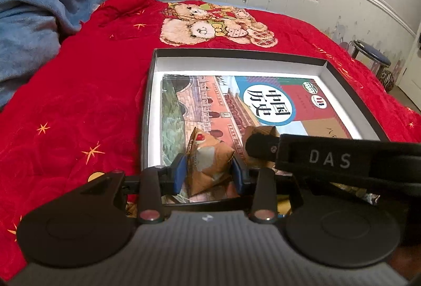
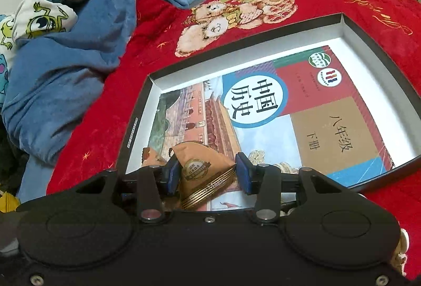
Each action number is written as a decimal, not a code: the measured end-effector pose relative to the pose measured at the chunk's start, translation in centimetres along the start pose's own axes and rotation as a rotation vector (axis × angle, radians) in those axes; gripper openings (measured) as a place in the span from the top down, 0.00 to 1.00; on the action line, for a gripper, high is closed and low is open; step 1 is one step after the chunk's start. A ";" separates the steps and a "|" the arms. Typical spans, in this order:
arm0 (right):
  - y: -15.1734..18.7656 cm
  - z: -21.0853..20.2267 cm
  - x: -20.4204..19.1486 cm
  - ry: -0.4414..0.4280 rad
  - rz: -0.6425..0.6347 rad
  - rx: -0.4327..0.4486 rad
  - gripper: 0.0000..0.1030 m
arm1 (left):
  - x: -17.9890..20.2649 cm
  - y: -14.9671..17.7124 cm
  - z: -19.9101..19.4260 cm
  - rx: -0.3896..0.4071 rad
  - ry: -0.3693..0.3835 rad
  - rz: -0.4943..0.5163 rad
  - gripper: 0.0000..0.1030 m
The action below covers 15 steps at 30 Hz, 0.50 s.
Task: Organize objects
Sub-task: 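Lift both held packets and carry them over the black box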
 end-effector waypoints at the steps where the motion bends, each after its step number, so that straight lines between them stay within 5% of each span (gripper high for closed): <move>1: 0.0 0.0 0.1 -0.006 0.002 -0.003 0.58 | 0.0 0.0 0.0 -0.002 0.000 -0.002 0.60; 15: 0.0 0.1 -0.3 0.009 -0.011 -0.005 0.58 | 0.5 -0.2 0.0 -0.018 -0.047 0.042 0.57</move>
Point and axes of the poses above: each gripper's, at about its wrist camera, not at the fingertips, and z roughly the way its jaws point, x to its right, y to its underside, the point moved 4 cm from there along z, roughly the way its jaws point, and after that the axes turned 4 degrees about x, right-handed, at the moved point
